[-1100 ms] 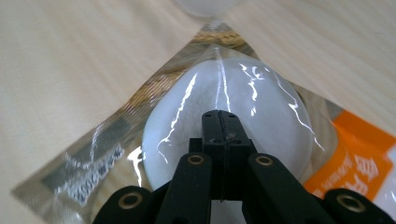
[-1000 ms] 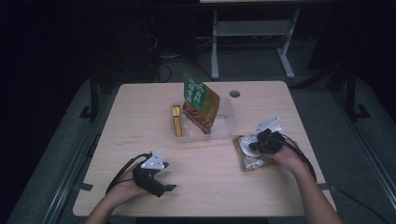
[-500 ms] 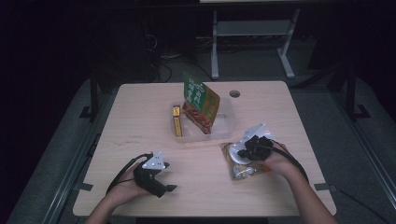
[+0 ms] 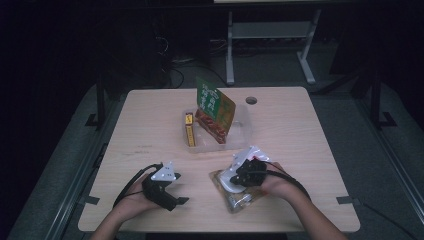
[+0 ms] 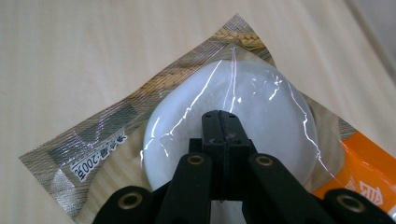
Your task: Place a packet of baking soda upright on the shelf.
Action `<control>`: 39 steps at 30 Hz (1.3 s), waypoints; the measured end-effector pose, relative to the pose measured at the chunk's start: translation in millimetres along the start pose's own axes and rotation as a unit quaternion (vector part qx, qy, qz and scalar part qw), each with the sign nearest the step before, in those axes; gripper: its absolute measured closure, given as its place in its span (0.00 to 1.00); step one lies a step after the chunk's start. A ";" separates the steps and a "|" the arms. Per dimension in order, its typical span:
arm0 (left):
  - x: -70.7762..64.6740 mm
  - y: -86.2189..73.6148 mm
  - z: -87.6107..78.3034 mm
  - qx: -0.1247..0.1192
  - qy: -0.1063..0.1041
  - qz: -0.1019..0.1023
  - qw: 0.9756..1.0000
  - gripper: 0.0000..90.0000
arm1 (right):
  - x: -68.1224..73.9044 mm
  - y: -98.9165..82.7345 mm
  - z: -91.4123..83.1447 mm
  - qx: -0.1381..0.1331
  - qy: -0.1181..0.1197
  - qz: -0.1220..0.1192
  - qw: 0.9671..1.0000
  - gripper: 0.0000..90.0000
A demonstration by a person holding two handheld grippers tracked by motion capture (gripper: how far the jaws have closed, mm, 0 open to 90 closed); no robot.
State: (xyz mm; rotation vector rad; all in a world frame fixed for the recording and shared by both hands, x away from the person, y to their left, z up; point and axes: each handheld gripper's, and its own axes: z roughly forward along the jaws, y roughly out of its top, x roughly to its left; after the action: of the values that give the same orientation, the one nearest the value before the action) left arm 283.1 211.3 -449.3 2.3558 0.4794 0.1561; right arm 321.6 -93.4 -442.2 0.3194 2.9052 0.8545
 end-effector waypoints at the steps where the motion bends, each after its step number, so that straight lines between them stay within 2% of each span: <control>1: -0.4 0.2 -0.2 -0.002 -0.003 0.000 1.000 0.15 | 4.1 3.6 2.2 -0.001 0.004 -0.006 1.000 1.00; 4: -0.7 0.8 -0.8 -0.001 -0.004 0.003 1.000 0.15 | 15.9 13.8 8.6 -0.007 0.023 -0.023 0.999 1.00; 8: -3.2 1.6 0.4 -0.005 -0.010 0.003 1.000 0.16 | 31.1 27.5 16.8 -0.012 0.035 -0.047 0.998 1.00; 9: -3.4 2.0 0.6 -0.004 -0.011 0.009 1.000 0.16 | 32.6 29.1 18.2 -0.014 0.038 -0.048 0.998 1.00; 10: -4.0 2.5 0.7 -0.002 -0.011 0.009 1.000 0.16 | 34.3 31.1 20.2 -0.018 0.046 -0.048 0.998 1.00; 13: -5.6 4.1 2.1 -0.008 -0.009 0.004 1.000 0.16 | 35.0 32.5 19.0 -0.024 0.048 -0.049 0.997 1.00; 16: -7.0 8.3 4.8 -0.007 -0.009 0.002 1.000 0.16 | 28.8 27.7 7.4 -0.049 0.046 -0.025 0.997 0.95; 18: -8.7 11.7 7.5 -0.010 -0.008 -0.001 1.000 0.16 | 21.5 19.9 -4.7 -0.067 0.036 -0.001 0.997 0.88; 21: -10.8 18.6 12.4 -0.016 -0.005 -0.002 1.000 0.16 | 13.8 4.7 -20.4 -0.079 0.010 0.033 0.996 0.75; 23: -11.9 23.3 16.2 -0.016 -0.006 -0.007 1.000 0.17 | 10.3 -8.5 -29.6 -0.084 0.001 0.072 0.994 0.66; 24: -12.2 25.8 18.3 -0.014 -0.007 -0.007 1.000 0.17 | 8.4 -15.6 -33.7 -0.087 -0.010 0.084 0.993 0.61; 28: -14.3 36.8 28.9 -0.017 -0.014 -0.009 1.000 0.22 | 2.2 -41.2 -46.2 -0.099 -0.029 0.135 0.985 0.51; 29: -13.4 40.0 31.2 -0.012 -0.016 -0.005 1.000 0.22 | 1.3 -45.0 -47.8 -0.103 -0.031 0.140 0.984 0.50; 30: -13.6 42.4 34.8 -0.018 -0.017 -0.012 1.000 0.23 | -0.4 -49.8 -49.9 -0.109 -0.032 0.146 0.983 0.49; 32: -12.8 46.9 40.9 -0.014 -0.024 -0.016 0.999 0.24 | -3.4 -57.9 -53.0 -0.114 -0.038 0.159 0.980 0.47; 35: -12.3 52.6 49.3 -0.008 -0.030 -0.015 0.999 0.26 | -8.1 -62.2 -55.2 -0.123 -0.046 0.164 0.978 0.45; 36: -13.1 53.8 51.8 -0.010 -0.033 -0.025 0.999 0.26 | -9.5 -62.9 -55.5 -0.124 -0.048 0.165 0.977 0.44; 39: -11.8 54.9 56.3 -0.005 -0.041 -0.031 0.999 0.30 | -10.7 -64.0 -53.8 -0.122 -0.049 0.167 0.977 0.44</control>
State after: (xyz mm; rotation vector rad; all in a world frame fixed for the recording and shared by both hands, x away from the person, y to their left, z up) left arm 302.1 134.2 -453.4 2.3244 0.5106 0.0336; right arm 312.8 -176.6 -431.6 0.8140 2.6562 1.1907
